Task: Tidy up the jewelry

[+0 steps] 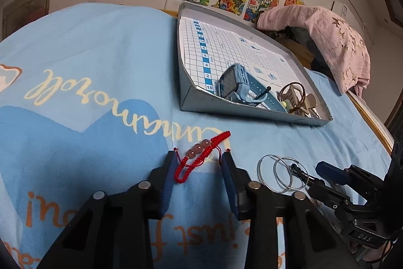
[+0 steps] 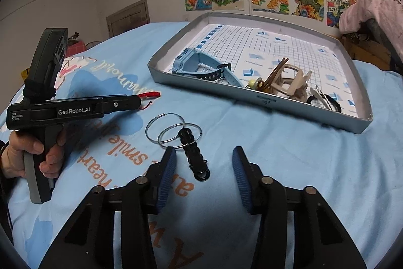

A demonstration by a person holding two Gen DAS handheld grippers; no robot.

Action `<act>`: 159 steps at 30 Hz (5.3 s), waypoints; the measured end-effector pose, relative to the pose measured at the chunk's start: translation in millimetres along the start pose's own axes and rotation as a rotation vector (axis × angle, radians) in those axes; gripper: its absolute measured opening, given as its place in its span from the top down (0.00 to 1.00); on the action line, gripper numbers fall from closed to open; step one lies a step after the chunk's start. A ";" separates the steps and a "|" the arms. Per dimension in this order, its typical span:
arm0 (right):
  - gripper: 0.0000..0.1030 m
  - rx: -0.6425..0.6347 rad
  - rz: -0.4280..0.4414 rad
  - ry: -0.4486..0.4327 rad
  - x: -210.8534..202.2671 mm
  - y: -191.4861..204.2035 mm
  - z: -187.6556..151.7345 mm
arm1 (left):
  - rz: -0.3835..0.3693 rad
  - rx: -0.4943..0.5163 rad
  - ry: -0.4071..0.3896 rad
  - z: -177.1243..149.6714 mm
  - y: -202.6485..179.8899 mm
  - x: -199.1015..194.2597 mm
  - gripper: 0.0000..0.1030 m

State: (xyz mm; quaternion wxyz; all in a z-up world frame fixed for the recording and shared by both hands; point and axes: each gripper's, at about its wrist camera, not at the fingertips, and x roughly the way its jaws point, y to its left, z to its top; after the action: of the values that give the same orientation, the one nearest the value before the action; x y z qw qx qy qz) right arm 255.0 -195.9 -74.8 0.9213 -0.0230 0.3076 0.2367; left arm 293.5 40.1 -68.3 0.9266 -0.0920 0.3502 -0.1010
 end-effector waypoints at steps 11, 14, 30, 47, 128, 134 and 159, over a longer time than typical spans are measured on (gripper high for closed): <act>0.84 0.002 0.021 0.040 1.0 2.3 1.3 | -0.010 0.033 0.047 -4.2 -6.5 7.5 0.93; 0.86 0.014 0.015 0.045 -1.8 1.1 0.8 | -0.004 0.064 0.059 -6.5 -15.2 6.8 0.93; 0.87 0.092 -0.034 -0.009 -36.1 -17.6 -2.2 | 0.011 0.058 0.093 -29.1 -51.2 -25.6 0.94; 0.87 0.200 -0.071 -0.176 -42.2 -63.3 37.7 | -0.072 0.071 -0.076 35.7 -91.4 -30.7 0.94; 0.01 0.197 -0.261 -0.520 -268.0 39.9 -103.1 | 0.078 0.086 -0.453 -138.0 -81.4 -259.7 0.00; 0.01 0.186 -0.270 -0.497 -264.8 45.5 -106.1 | 0.100 0.077 -0.456 -135.4 -75.4 -260.0 0.00; 0.01 0.125 -0.338 -0.579 -188.2 -24.8 -3.9 | 0.240 0.025 -0.456 -18.2 -53.3 -164.2 0.00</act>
State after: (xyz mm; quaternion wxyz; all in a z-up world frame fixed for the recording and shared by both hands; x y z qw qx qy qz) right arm 132.4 -298.1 28.1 0.9963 0.0509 0.0388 0.0581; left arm 154.3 28.3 34.7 0.9881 -0.0586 0.1393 0.0285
